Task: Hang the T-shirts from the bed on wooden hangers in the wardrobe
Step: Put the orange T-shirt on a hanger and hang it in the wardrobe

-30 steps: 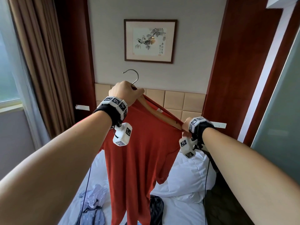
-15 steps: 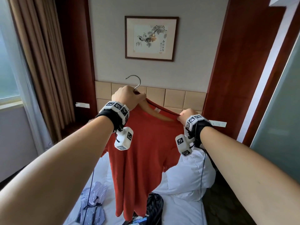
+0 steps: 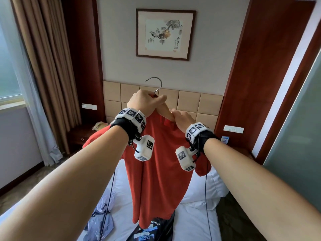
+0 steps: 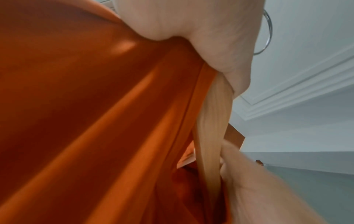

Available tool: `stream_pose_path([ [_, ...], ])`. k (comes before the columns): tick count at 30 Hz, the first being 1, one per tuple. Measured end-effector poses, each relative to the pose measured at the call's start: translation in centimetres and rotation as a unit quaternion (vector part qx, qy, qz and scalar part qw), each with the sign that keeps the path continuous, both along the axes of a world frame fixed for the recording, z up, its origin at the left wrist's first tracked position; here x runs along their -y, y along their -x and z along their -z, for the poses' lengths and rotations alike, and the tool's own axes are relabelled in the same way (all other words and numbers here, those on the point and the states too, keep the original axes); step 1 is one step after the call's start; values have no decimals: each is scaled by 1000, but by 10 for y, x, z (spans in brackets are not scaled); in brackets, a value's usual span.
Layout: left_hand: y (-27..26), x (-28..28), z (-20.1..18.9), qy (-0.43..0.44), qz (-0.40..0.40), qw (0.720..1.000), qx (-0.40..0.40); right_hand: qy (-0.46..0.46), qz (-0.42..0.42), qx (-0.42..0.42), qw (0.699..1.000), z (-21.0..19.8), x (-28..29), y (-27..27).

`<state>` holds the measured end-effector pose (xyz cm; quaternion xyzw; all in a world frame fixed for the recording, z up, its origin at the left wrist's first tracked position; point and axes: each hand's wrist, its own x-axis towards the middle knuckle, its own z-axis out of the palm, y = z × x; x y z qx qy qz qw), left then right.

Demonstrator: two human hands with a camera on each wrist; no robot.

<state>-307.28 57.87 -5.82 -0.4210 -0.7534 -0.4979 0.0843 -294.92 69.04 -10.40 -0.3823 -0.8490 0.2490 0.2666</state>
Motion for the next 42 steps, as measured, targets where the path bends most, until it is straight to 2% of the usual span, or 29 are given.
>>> stream_pose_path([
  [4, 13, 3, 8, -1, 7, 1000, 25, -49, -101, 2, 994, 10, 9, 0],
  [6, 19, 4, 15, 4, 9, 999, 37, -72, -112, 30, 991, 17, 10, 0],
  [12, 33, 6, 33, 70, 39, 997, 23, -121, -45, 0, 992, 32, 32, 22],
  [18, 66, 30, 50, 82, 60, 994, 43, -62, -2, -62, 996, 35, 50, 48],
  [23, 89, 45, 56, 103, 72, 992, 30, -52, 32, -55, 997, 38, 69, 72],
  [27, 110, 57, 65, 135, 59, 988, 43, -19, 76, -81, 994, 44, 83, 87],
  [37, 184, 85, 130, 188, 18, 980, 69, -3, 181, -152, 972, 83, 119, 113],
  [42, 205, 114, 163, 185, 17, 976, 118, -5, 231, -133, 964, 108, 144, 117],
])
